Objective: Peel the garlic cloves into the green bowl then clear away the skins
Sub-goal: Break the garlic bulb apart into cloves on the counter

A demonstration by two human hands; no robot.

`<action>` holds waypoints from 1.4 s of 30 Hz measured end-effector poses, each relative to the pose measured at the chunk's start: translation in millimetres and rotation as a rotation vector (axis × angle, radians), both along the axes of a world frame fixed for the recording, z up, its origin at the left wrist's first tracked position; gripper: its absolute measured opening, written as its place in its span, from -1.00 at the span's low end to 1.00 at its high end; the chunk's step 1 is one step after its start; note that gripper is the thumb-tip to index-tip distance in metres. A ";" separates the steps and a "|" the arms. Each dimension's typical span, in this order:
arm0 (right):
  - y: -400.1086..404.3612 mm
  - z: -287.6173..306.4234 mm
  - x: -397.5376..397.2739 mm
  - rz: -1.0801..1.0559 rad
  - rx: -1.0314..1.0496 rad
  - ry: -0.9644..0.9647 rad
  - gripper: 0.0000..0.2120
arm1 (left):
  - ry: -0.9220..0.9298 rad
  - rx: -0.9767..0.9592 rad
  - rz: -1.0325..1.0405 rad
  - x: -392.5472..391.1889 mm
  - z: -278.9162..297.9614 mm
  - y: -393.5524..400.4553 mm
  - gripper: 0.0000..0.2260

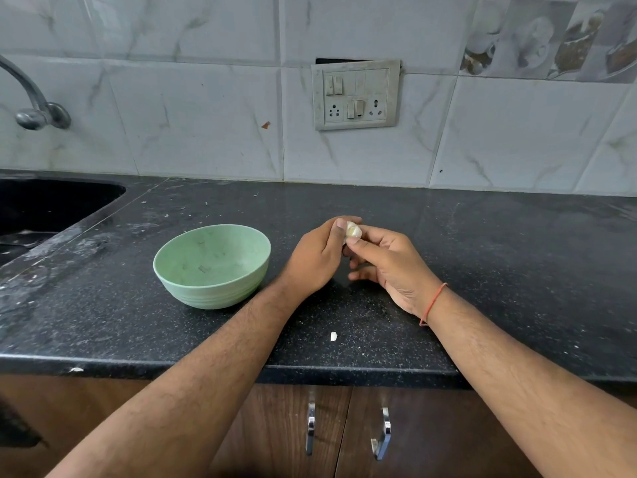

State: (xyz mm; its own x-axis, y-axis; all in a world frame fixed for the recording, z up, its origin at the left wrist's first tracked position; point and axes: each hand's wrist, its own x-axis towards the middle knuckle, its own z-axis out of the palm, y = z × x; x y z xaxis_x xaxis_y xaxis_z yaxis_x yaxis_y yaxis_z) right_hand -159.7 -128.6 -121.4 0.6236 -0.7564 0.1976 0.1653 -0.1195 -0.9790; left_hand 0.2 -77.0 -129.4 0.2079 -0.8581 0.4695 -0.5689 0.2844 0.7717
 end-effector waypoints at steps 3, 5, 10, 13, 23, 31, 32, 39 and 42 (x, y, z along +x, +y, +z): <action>0.5 1.6 2.8 -0.061 0.037 -0.011 -0.63 | -0.048 -0.030 -0.009 -2.0 -0.1 0.8 -0.65; -1.4 0.8 5.1 -0.097 0.051 -0.010 -0.60 | -0.091 -0.076 -0.009 -4.4 0.7 2.7 -0.69; -1.8 -0.8 8.1 -0.167 -0.007 0.030 -0.58 | -0.084 -0.082 0.025 -6.4 2.4 4.1 -0.73; -0.3 -2.3 11.5 -0.256 -0.180 0.122 -0.62 | 0.058 -0.010 0.018 -12.8 3.6 3.7 -0.70; 4.7 -3.4 37.8 -0.468 -0.717 0.386 -0.63 | 0.395 0.028 0.182 -28.8 6.9 -9.6 -0.51; 10.3 1.0 36.9 -0.506 -0.827 0.467 -0.70 | 0.537 0.029 0.080 -21.8 9.8 -11.6 -0.63; 10.4 0.4 38.1 -0.501 -0.812 0.459 -0.70 | 0.554 0.027 0.088 -21.9 11.8 -10.4 -0.63; 14.9 -0.2 43.1 -0.464 -0.829 0.445 -0.79 | 0.573 0.015 0.069 -19.2 11.4 -9.9 -0.68; 14.2 0.8 42.7 -0.466 -0.810 0.438 -0.74 | 0.500 -0.008 0.009 -20.1 13.8 -6.7 -0.59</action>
State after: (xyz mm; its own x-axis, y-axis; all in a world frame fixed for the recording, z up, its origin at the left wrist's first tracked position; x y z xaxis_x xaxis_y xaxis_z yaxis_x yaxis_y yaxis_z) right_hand -117.0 -114.4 -120.6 0.4429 -0.6824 0.5815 -0.4180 -0.7310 -0.5394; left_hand -20.0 -83.7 -115.6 0.4164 -0.8522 0.3167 -0.1319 0.2880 0.9485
